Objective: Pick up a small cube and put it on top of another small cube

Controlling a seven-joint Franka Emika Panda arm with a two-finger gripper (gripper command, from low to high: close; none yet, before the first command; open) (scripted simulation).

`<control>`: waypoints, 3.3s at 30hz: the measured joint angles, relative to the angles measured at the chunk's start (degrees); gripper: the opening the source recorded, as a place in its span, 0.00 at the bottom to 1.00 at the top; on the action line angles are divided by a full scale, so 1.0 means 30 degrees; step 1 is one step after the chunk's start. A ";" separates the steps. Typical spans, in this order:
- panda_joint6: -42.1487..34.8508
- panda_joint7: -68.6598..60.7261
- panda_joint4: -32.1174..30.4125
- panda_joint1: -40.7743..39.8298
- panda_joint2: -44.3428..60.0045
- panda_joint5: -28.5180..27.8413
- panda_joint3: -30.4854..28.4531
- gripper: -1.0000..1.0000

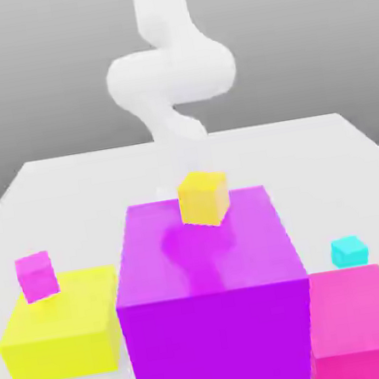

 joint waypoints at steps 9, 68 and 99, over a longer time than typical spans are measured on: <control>0.1987 0.0091 -0.2020 0.2847 0.3648 0.3320 0.0329 0.50; 1.2552 1.5139 -0.8642 1.1011 1.8090 -0.5728 0.2925 0.00; -0.2088 -1.0974 -0.6105 0.7119 0.6780 0.0957 -0.1236 0.00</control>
